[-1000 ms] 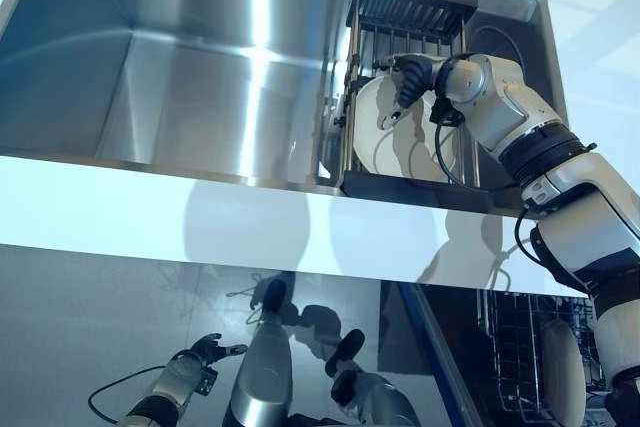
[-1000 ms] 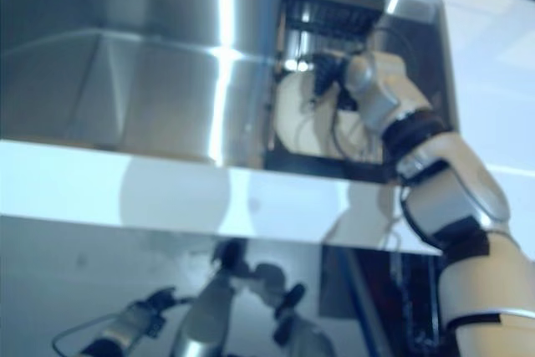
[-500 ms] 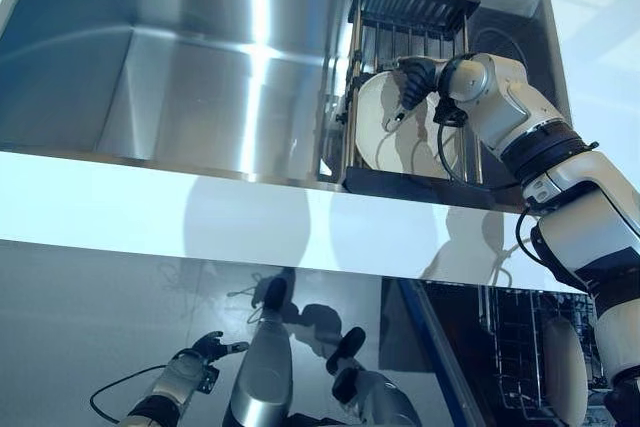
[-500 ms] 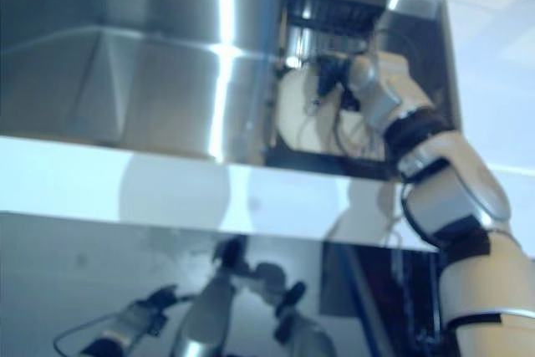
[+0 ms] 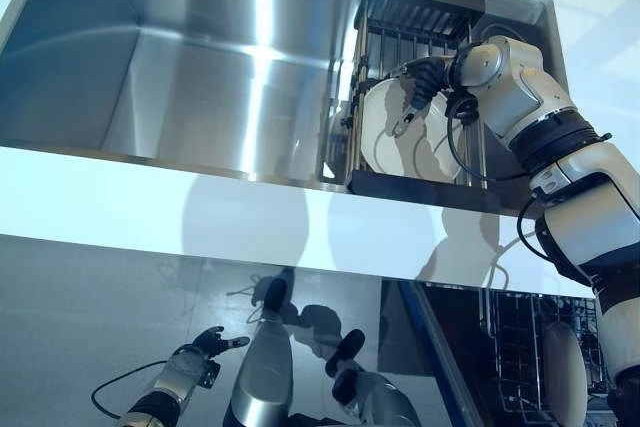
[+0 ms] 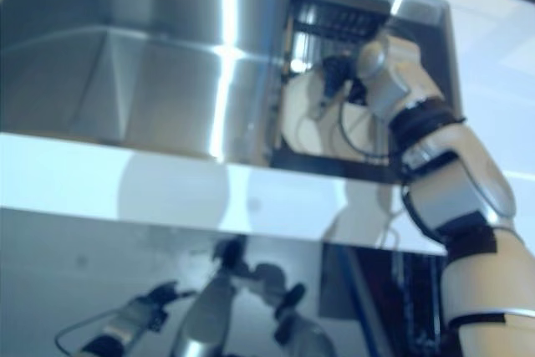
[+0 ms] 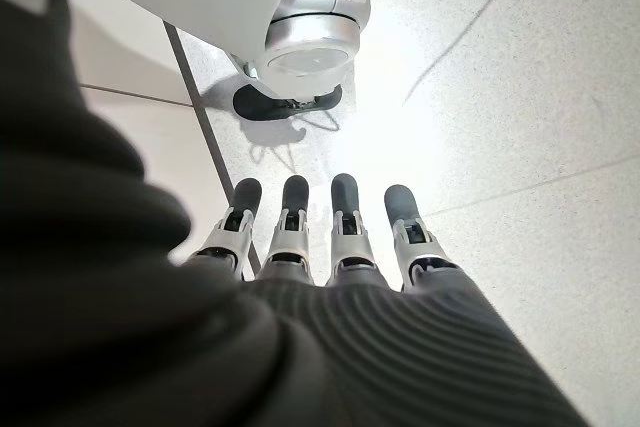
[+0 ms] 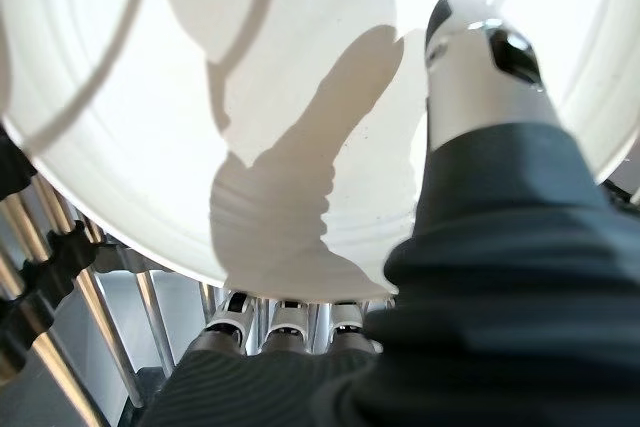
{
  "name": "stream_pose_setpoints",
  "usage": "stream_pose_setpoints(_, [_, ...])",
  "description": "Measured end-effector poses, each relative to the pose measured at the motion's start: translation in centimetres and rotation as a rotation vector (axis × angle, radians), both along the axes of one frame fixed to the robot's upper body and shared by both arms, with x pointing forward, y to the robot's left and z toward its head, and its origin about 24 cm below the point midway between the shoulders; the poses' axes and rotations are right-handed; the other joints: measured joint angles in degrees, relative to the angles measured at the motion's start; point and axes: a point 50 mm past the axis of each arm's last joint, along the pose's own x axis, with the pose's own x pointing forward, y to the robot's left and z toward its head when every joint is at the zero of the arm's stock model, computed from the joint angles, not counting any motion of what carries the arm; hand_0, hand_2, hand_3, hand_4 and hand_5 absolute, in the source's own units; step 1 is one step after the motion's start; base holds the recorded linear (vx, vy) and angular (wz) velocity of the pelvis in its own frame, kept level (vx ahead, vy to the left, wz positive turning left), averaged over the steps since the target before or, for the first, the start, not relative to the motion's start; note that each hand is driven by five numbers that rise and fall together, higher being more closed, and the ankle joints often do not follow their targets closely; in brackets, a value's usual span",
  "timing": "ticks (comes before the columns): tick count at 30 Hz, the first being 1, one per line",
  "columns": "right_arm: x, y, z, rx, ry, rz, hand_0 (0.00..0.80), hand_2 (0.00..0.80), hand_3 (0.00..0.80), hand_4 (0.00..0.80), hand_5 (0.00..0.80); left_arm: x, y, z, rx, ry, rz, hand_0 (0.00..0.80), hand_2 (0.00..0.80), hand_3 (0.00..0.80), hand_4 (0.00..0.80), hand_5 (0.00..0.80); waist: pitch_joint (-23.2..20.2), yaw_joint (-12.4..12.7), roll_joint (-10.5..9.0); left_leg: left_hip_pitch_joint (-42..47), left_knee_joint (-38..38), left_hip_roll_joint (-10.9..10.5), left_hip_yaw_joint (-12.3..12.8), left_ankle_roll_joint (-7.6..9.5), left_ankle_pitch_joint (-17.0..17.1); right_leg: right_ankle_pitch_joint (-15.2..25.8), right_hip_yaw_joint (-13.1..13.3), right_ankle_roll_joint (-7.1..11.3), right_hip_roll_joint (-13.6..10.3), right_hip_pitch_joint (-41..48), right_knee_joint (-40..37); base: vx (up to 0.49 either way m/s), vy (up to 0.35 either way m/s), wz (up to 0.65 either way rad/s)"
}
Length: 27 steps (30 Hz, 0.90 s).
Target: Take plates into dishwasher
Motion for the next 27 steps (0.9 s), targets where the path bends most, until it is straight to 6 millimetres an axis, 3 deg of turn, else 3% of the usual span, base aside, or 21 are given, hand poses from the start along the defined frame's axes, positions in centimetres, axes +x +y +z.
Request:
stream_pose_setpoints(1, [0.0,0.0,0.1,-0.004,-0.004,-0.002,0.455,0.455,0.455,0.455,0.455,0.0,0.0,0.0,0.000,0.000,0.000,0.000,0.000,0.000,0.000,0.000,0.01,-0.03,-0.05,0.14,-0.05,0.01,0.00,0.04,0.01,0.00,0.05,0.01,-0.04,0.00,0.28,0.000,0.000,0.00])
stream_pose_setpoints(3, [0.0,0.0,0.2,-0.008,-0.010,-0.005,0.593,0.593,0.593,0.593,0.593,0.0,0.0,0.0,0.000,0.000,0.000,0.000,0.000,0.000,0.000,0.000,-0.02,-0.01,-0.13,0.56,-0.22,0.02,0.01,0.12,-0.04,0.04,0.13,0.06,-0.10,0.09,0.71,0.000,0.000,0.00])
stream_pose_setpoints(4, [0.0,-0.1,0.3,-0.006,-0.013,-0.006,0.800,0.800,0.800,0.800,0.800,0.0,0.0,0.0,0.000,-0.001,0.000,0.000,0.000,0.000,0.000,0.000,-0.16,0.02,-0.35,0.67,-0.26,0.02,0.06,0.22,-0.11,0.20,0.24,0.31,-0.13,0.13,0.72,0.000,0.000,0.00])
stream_pose_setpoints(27, [0.0,-0.2,-1.5,-0.023,0.041,0.002,0.800,0.800,0.800,0.800,0.800,0.5,0.0,0.3,0.008,-0.015,0.001,0.000,0.000,0.000,0.000,0.000,-0.71,0.68,-1.56,2.81,-1.50,-0.32,0.28,1.15,-0.25,1.99,0.52,1.25,-0.47,1.50,0.66,0.000,0.000,0.00])
